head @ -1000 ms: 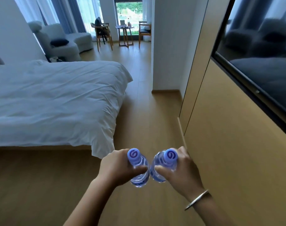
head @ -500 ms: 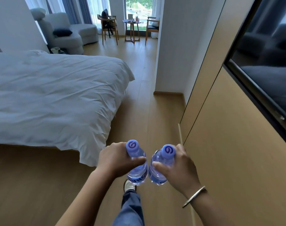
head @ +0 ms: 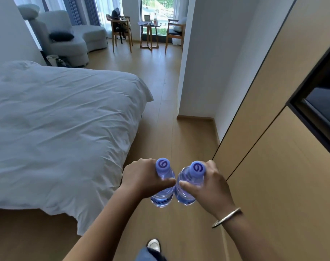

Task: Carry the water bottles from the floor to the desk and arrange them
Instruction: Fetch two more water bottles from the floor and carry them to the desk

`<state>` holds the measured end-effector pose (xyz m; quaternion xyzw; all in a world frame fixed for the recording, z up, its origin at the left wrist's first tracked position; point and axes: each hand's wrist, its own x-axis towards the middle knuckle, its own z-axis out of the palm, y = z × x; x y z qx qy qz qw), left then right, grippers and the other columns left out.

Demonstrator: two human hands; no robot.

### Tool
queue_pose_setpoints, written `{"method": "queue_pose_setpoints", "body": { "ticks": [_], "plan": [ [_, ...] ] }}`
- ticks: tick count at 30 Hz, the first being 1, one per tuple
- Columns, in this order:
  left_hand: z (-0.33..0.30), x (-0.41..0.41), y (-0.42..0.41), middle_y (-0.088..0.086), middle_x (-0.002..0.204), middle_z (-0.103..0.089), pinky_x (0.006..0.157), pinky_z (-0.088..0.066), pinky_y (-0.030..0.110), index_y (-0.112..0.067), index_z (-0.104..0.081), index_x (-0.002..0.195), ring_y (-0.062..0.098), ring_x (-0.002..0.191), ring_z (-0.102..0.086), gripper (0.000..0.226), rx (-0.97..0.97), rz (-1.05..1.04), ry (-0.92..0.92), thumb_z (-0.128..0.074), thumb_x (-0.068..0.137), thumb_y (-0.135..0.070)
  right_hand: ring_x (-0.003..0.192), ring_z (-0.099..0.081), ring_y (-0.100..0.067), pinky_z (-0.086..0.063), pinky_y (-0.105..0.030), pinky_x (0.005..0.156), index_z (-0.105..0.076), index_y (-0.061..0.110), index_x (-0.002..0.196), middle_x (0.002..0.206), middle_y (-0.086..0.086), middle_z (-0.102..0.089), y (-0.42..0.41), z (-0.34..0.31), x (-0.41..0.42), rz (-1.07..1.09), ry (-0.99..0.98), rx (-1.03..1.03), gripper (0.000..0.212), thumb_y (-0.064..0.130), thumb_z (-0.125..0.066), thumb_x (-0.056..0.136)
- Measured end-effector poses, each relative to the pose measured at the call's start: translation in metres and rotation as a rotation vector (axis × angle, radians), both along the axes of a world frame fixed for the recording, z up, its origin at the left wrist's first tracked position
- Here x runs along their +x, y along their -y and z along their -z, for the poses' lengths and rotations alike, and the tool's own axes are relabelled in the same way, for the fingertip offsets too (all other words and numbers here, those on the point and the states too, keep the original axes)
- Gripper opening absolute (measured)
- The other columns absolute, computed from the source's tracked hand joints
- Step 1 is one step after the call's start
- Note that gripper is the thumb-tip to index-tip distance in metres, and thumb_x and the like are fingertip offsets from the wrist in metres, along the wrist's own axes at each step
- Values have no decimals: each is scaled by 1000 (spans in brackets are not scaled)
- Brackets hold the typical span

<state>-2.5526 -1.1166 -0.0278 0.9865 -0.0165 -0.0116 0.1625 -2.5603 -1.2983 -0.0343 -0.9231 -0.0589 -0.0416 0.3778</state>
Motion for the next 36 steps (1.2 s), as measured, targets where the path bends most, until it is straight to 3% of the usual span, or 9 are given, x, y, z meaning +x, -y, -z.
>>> {"method": "queue_pose_setpoints", "body": {
  "ticks": [8,11,13,17,21,26,30,32,36],
  "plan": [
    [-3,100,-32,-3,70,-64,56,-36,24,-20,-60,74,17,68,-58,51,57,-17,54,-55,66,-70,81,-53,-21,-46,-32,70,-59,20,92,84,2,-44,-37,2,108,5,22,17,39,35,-80,62],
    [1,133,-38,-3,68,-62,56,-36,23,-20,-59,71,17,67,-58,54,60,-37,40,-54,66,-73,80,-53,-21,-48,-34,70,-41,36,74,80,5,-42,-44,6,145,-22,14,33,41,35,-80,61],
    [4,159,-40,-4,71,-64,58,-38,24,-21,-61,74,18,70,-59,54,64,-52,7,-54,65,-74,77,-49,-18,-44,-31,67,-35,37,69,75,11,-37,-47,10,171,-38,8,12,46,37,-80,61],
    [10,221,-39,-4,72,-65,57,-39,24,-23,-60,72,16,71,-61,52,60,-57,-25,-55,63,-73,74,-45,-14,-41,-28,65,-38,33,71,75,13,-36,-46,19,236,-60,-17,0,40,42,-77,62],
    [11,300,-33,-5,65,-60,52,-33,24,-22,-58,68,16,65,-55,50,59,-100,-13,-57,61,-72,76,-48,-16,-49,-33,68,-42,32,77,76,11,-37,-39,20,318,-85,-7,15,39,42,-77,62],
    [2,400,-16,-5,69,-63,52,-35,24,-21,-64,75,15,65,-55,55,59,-159,-12,-56,62,-73,78,-51,-19,-49,-36,70,-34,35,65,76,8,-38,-24,2,425,-86,13,10,44,40,-78,62],
    [-2,470,-4,-3,69,-64,58,-44,25,-20,-65,74,18,69,-61,55,8,-242,-11,-56,60,-73,81,-51,-19,-51,-38,73,-49,32,78,84,3,-42,-13,-6,503,-140,35,-2,32,40,-76,63],
    [-1,499,1,-3,73,-66,60,-47,27,-21,-67,77,18,71,-61,56,-10,-250,-2,-55,61,-73,82,-51,-19,-51,-36,73,-58,24,89,86,2,-43,-10,-7,539,-172,50,-55,36,42,-75,64],
    [0,546,3,-6,66,-60,55,-39,25,-20,-64,74,18,67,-57,60,3,-291,-7,-54,60,-77,80,-49,-16,-51,-35,71,-57,22,92,86,4,-40,-11,-2,594,-222,52,-105,41,49,-73,65]
  ]
}}
